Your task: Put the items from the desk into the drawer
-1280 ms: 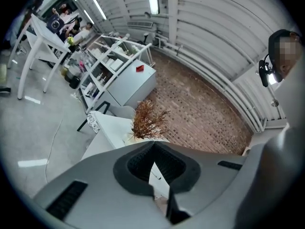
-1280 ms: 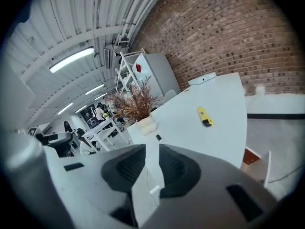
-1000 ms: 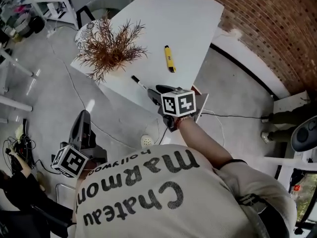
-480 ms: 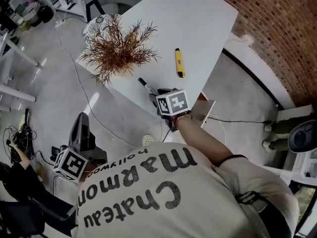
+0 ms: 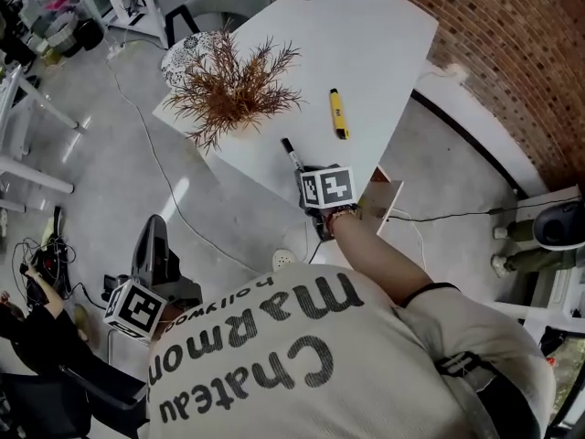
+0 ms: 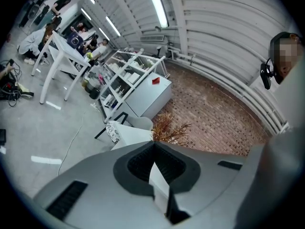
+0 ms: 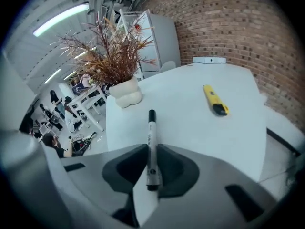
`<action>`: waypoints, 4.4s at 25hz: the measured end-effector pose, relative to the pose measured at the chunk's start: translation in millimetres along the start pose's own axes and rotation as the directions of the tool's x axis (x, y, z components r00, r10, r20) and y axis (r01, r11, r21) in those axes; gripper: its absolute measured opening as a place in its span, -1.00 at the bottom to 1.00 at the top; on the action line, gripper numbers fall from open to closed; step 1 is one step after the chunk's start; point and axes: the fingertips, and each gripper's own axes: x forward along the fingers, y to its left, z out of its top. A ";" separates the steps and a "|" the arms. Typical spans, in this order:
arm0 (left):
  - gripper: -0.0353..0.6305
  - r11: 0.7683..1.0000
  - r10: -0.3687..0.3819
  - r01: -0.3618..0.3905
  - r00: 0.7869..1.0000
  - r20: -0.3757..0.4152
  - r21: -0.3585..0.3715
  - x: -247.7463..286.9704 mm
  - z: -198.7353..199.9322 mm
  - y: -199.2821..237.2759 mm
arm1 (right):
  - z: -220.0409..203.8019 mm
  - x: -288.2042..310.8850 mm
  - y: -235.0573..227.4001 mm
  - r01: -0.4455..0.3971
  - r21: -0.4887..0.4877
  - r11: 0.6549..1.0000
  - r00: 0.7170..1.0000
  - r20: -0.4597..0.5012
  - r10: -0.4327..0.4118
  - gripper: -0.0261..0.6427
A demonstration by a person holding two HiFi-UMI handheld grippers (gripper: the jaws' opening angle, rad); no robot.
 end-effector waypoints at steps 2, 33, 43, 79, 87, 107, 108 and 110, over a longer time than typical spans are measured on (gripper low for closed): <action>-0.89 1.000 -0.007 0.007 1.000 -0.009 0.013 -8.4 2.0 1.5 | -8.4 -7.6 1.0 0.010 0.063 0.998 1.000 0.010 -0.011 -0.71; -0.89 0.905 -0.373 0.415 0.880 -0.294 0.094 -72.9 -65.5 -59.3 | -248.4 -232.8 -11.2 0.234 0.665 0.709 0.899 0.129 -0.418 -0.72; -0.89 0.889 -0.395 0.448 0.858 -0.329 0.099 -41.5 -101.0 -93.6 | -247.3 -208.9 -67.5 0.232 0.670 0.705 0.905 0.116 -0.408 -0.72; -0.89 0.972 0.179 -0.142 0.964 -0.198 0.186 122.1 -141.4 -102.7 | -248.1 91.2 -259.0 0.306 0.699 0.647 0.936 -0.344 -0.072 -0.71; -0.89 0.963 0.201 -0.156 0.959 -0.200 0.221 117.9 -144.5 -104.8 | -267.2 94.2 -254.6 0.317 0.702 0.637 0.914 -0.407 -0.007 -0.70; -0.89 0.993 -0.003 0.014 0.996 -0.094 0.117 136.9 -138.2 -125.3 | -42.5 -73.0 -346.0 0.005 0.715 0.699 0.934 0.247 -0.259 -0.60; -0.89 0.993 -0.016 0.026 0.996 -0.088 0.113 133.4 -134.3 -127.1 | -18.7 -89.6 -343.4 -0.025 0.698 0.716 0.912 0.309 -0.270 -0.60; -0.89 0.993 -0.031 0.040 0.996 -0.079 0.112 125.5 -126.0 -128.9 | 24.4 -117.0 -327.2 -0.085 0.645 0.759 0.875 0.413 -0.253 -0.58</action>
